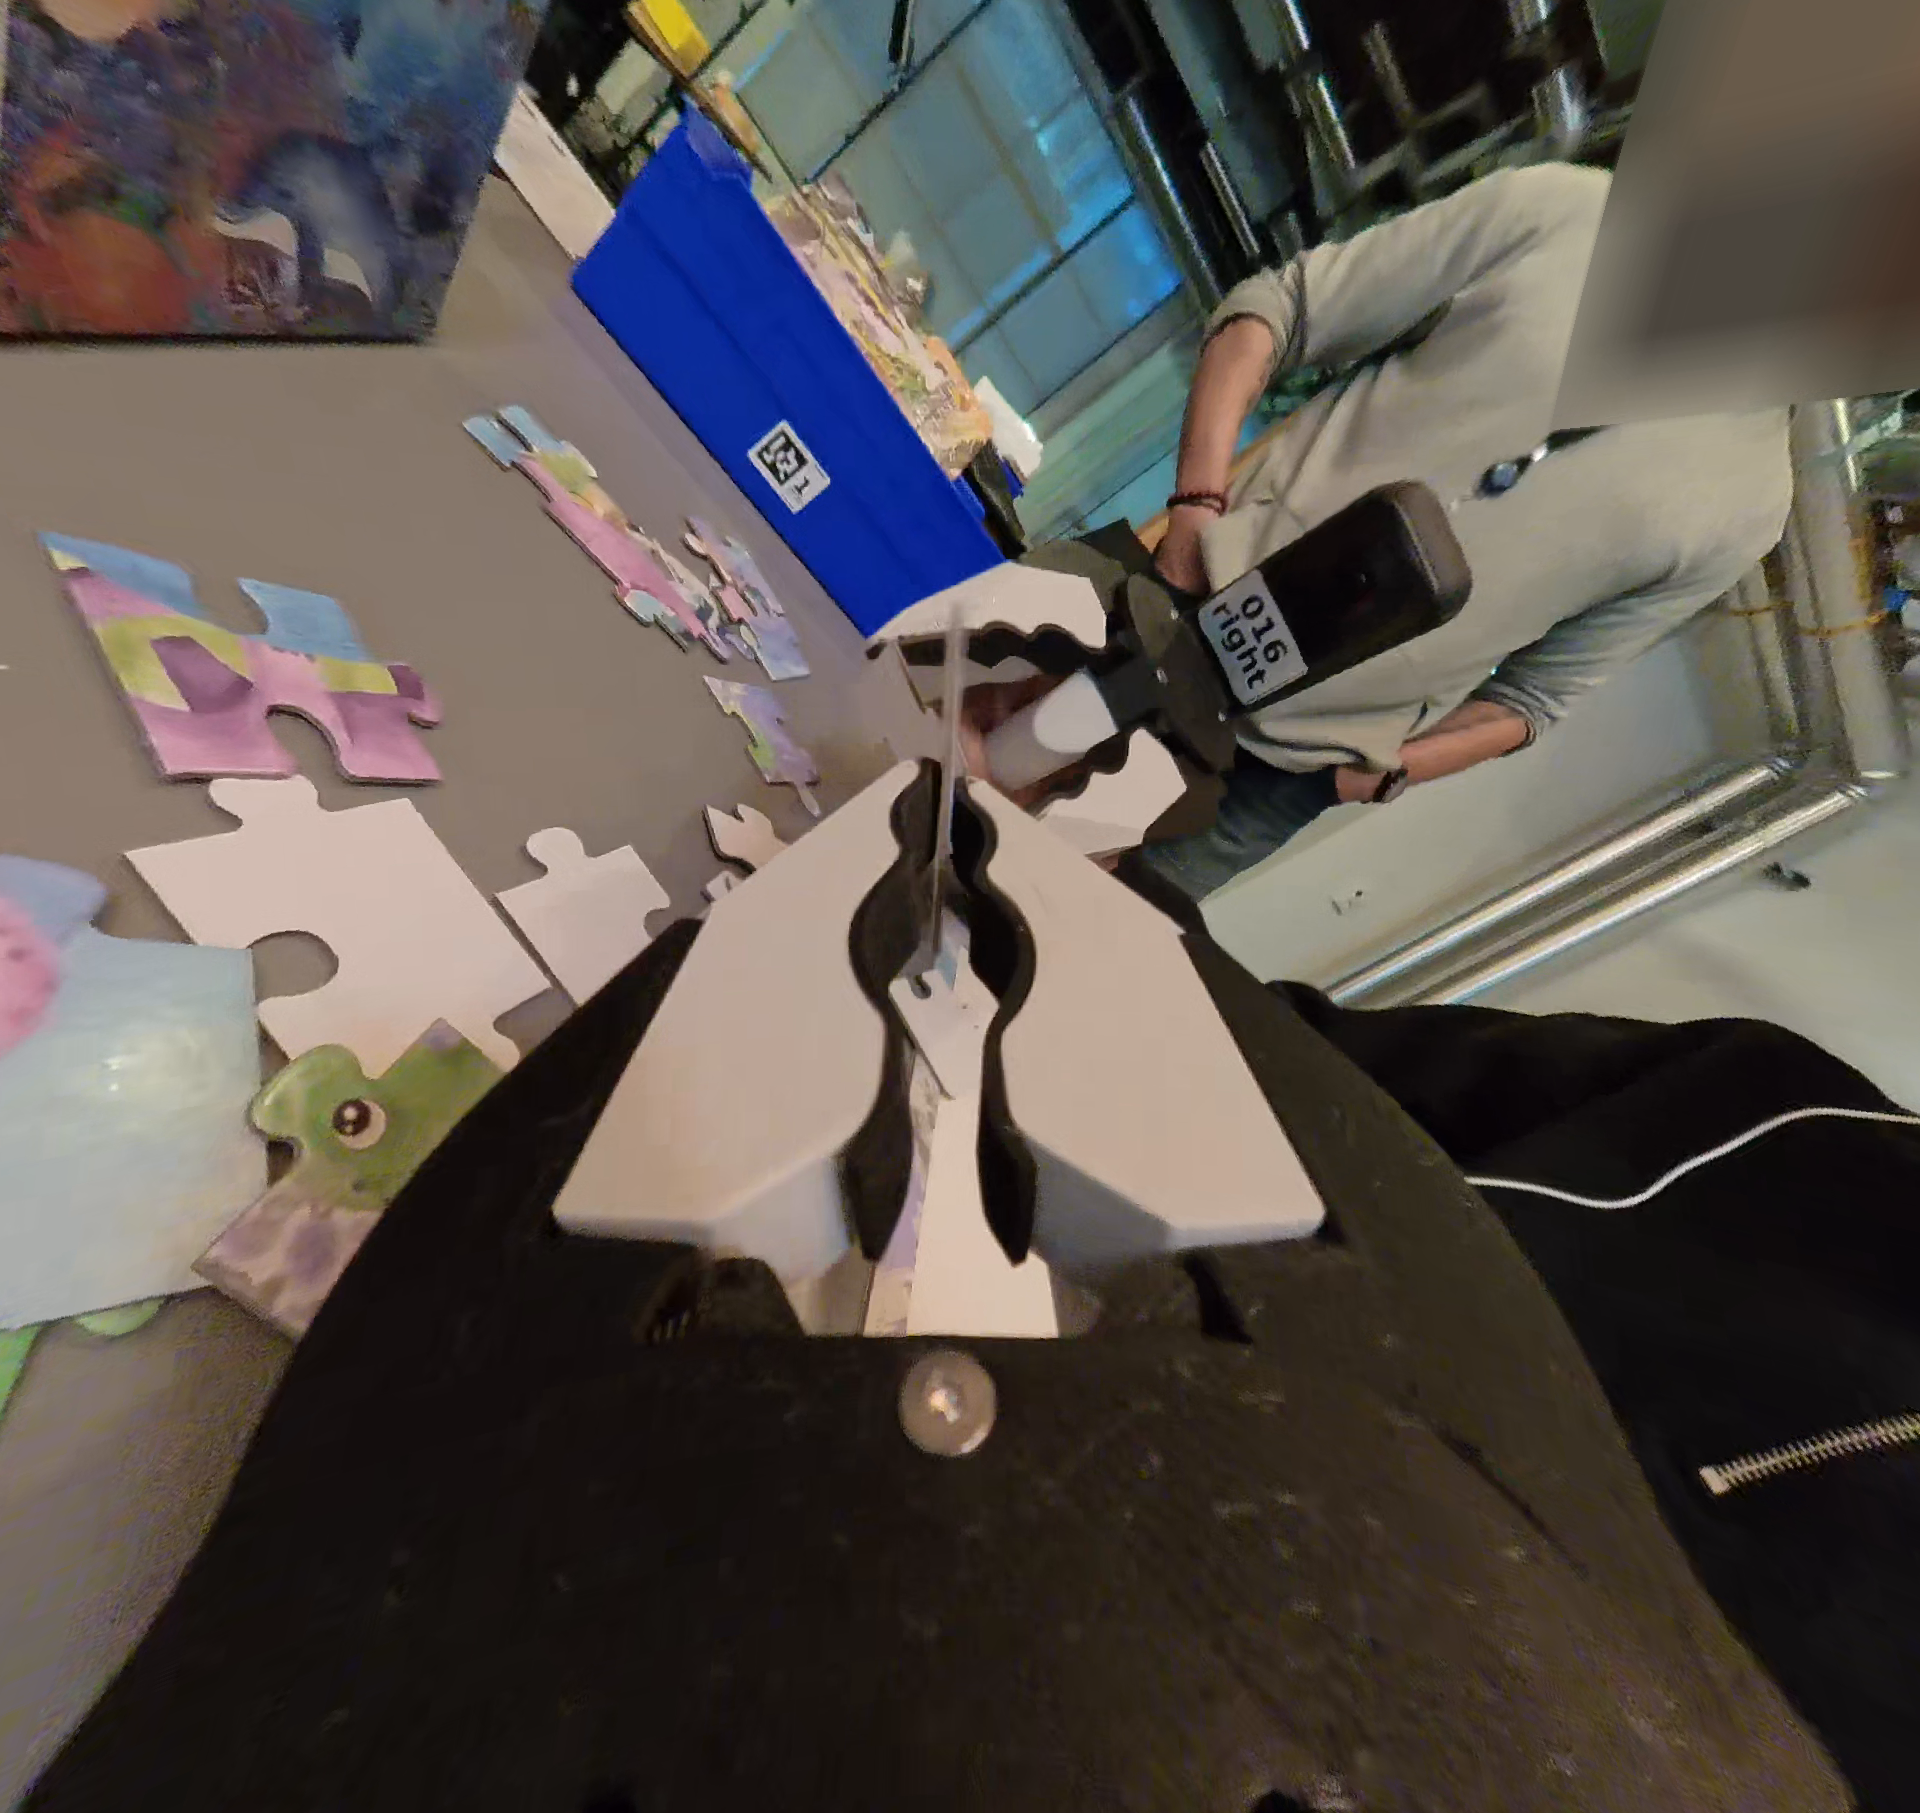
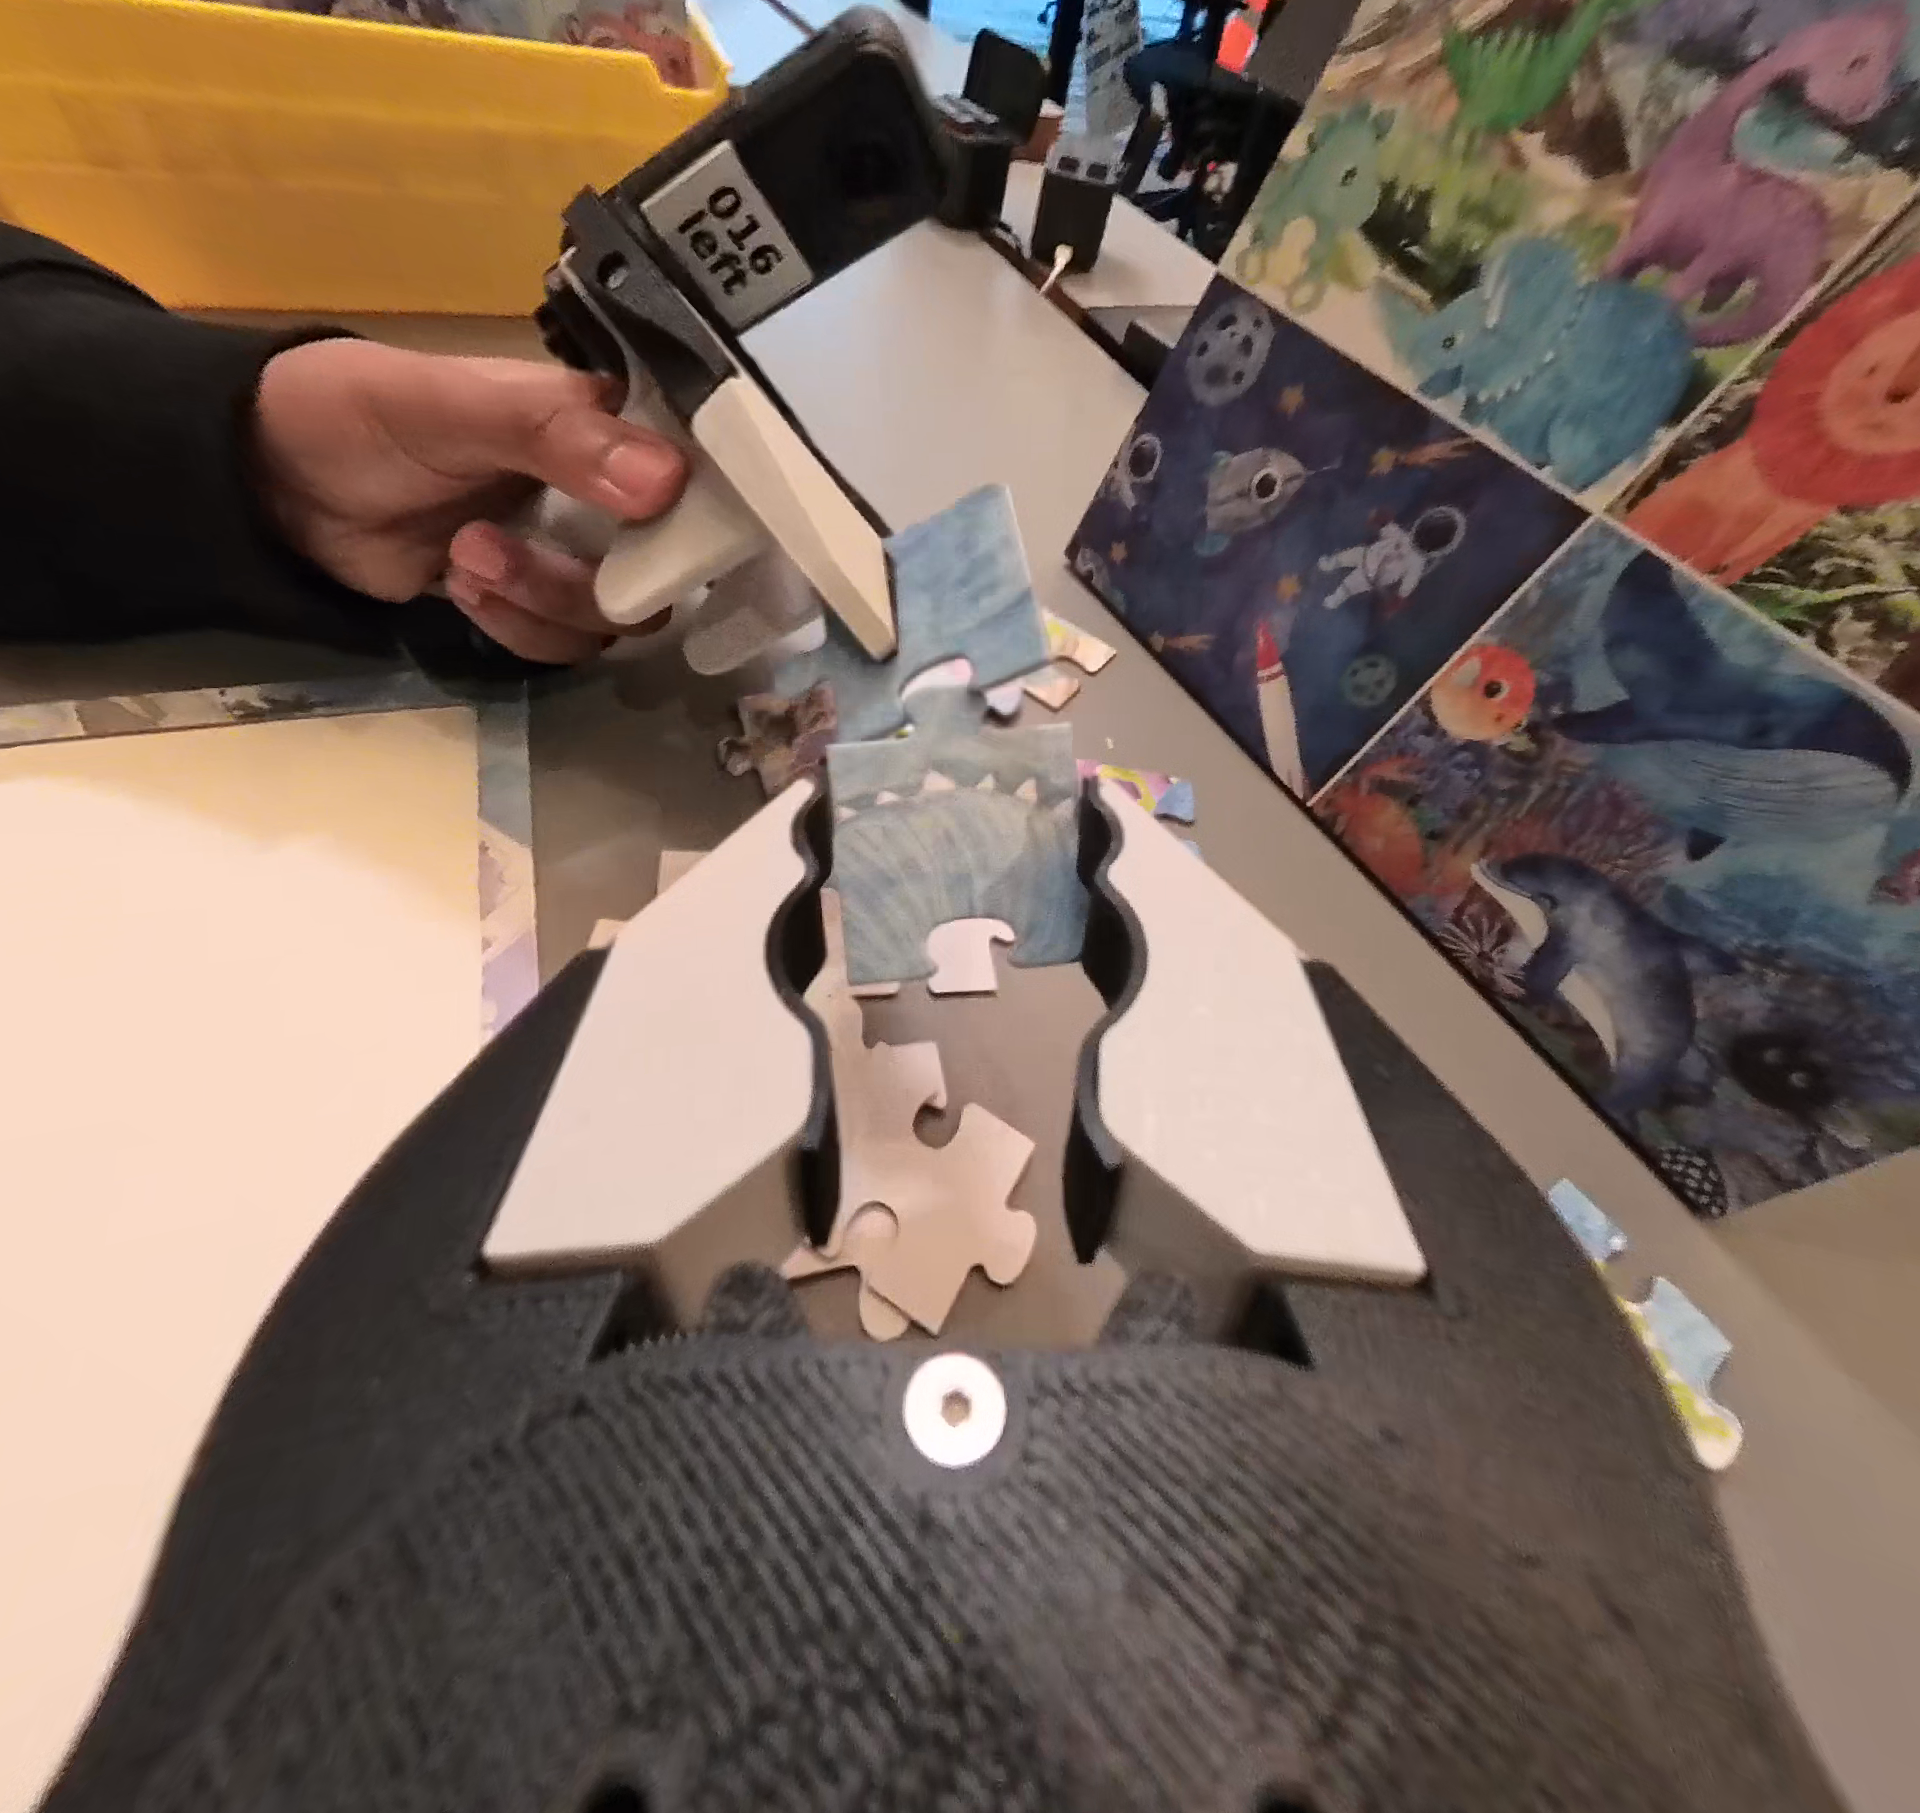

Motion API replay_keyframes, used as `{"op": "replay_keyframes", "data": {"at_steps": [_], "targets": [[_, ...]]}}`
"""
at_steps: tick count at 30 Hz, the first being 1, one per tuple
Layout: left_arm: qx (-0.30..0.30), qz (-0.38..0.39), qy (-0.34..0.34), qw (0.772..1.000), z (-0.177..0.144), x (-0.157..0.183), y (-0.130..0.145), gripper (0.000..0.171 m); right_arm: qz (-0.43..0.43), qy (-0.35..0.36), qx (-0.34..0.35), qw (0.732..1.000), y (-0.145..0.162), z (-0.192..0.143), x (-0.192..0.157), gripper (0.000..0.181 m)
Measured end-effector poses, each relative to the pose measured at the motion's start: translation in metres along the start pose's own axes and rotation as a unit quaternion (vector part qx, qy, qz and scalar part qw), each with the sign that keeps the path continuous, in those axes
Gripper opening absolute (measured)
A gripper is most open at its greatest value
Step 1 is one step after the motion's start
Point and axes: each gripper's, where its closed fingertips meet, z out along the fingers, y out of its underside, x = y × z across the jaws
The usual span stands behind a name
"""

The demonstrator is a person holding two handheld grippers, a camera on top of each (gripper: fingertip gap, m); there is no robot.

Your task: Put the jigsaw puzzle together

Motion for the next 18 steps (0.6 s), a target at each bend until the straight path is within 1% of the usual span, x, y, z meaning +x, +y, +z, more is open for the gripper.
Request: {"op": "replay_keyframes", "data": {"at_steps": [3,5,6,9,11,13,14,16,17,18], "targets": [[0.016,0.014,-0.002,1.000,-0.006,0.002,-0.008,0.000,0.026,0.001,0.018,1.000,-0.002,-0.003,0.006,0.050],[0.028,0.021,-0.007,0.999,-0.010,0.001,-0.013,0.000,0.058,-0.011,0.019,0.998,0.000,-0.004,0.008,0.046],[0.030,0.022,-0.011,0.999,-0.011,0.001,-0.014,0.000,0.064,-0.010,0.009,0.998,0.004,-0.005,0.011,0.045],[0.011,0.035,-0.038,0.999,-0.017,-0.006,-0.014,0.000,0.052,0.016,-0.029,0.998,0.019,-0.009,0.022,0.046],[-0.016,0.041,-0.064,0.997,-0.022,-0.013,-0.010,0.000,0.059,0.023,-0.028,0.998,0.021,-0.012,0.027,0.045],[-0.074,0.023,-0.078,0.994,-0.024,-0.022,0.004,0.000,0.071,0.024,-0.024,0.997,0.021,-0.013,0.030,0.045],[-0.101,0.015,-0.079,0.992,-0.026,-0.024,0.011,0.000,0.074,0.025,-0.025,0.997,0.022,-0.013,0.031,0.045],[-0.131,0.015,-0.072,0.989,-0.027,-0.022,0.020,0.000,0.074,0.029,-0.029,0.996,0.024,-0.013,0.033,0.046],[-0.148,0.012,-0.069,0.986,-0.027,-0.021,0.025,0.002,0.073,0.031,-0.032,0.996,0.025,-0.013,0.033,0.046],[-0.167,0.010,-0.071,0.983,-0.027,-0.022,0.030,0.010,0.073,0.032,-0.033,0.996,0.026,-0.013,0.034,0.046]]}}
